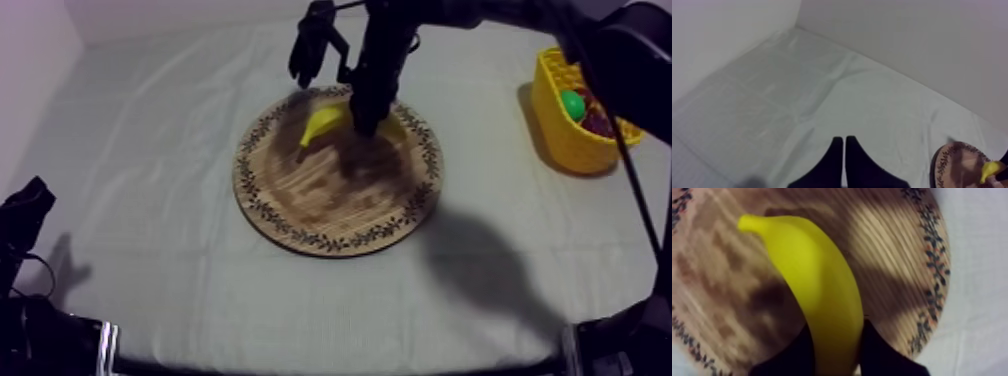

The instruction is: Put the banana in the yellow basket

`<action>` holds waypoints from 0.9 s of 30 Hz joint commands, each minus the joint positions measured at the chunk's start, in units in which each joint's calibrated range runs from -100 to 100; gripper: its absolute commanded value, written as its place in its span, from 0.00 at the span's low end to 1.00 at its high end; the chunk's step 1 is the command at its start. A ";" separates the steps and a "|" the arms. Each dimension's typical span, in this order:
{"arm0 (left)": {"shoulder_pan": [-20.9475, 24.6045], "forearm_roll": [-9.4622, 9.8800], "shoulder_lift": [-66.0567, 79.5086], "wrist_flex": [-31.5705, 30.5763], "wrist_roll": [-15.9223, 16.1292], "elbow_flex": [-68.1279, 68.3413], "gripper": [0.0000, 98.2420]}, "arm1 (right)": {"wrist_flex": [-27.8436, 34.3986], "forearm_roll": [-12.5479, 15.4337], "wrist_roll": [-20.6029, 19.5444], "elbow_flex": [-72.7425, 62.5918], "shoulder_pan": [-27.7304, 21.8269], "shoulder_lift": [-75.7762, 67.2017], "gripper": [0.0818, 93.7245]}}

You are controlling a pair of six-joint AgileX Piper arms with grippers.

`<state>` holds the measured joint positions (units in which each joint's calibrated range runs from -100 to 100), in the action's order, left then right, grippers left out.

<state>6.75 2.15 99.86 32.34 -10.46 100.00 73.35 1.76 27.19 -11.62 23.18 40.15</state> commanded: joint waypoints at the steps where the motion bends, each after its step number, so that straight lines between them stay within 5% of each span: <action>1: 0.02 -0.03 -0.04 0.00 -0.02 0.00 0.00 | 0.09 0.58 0.20 4.33 -0.66 -6.70 0.05; 16: 0.02 -0.03 -0.04 0.00 -0.02 0.00 0.00 | 0.02 4.99 -3.92 15.44 -10.92 -31.26 0.06; 27: 0.02 -0.03 -0.04 0.00 -0.02 0.00 0.00 | -3.07 5.60 -9.62 17.46 -19.62 -38.74 0.05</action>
<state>6.75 2.15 99.86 32.34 -10.46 100.00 70.66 7.26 18.04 5.76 5.20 1.78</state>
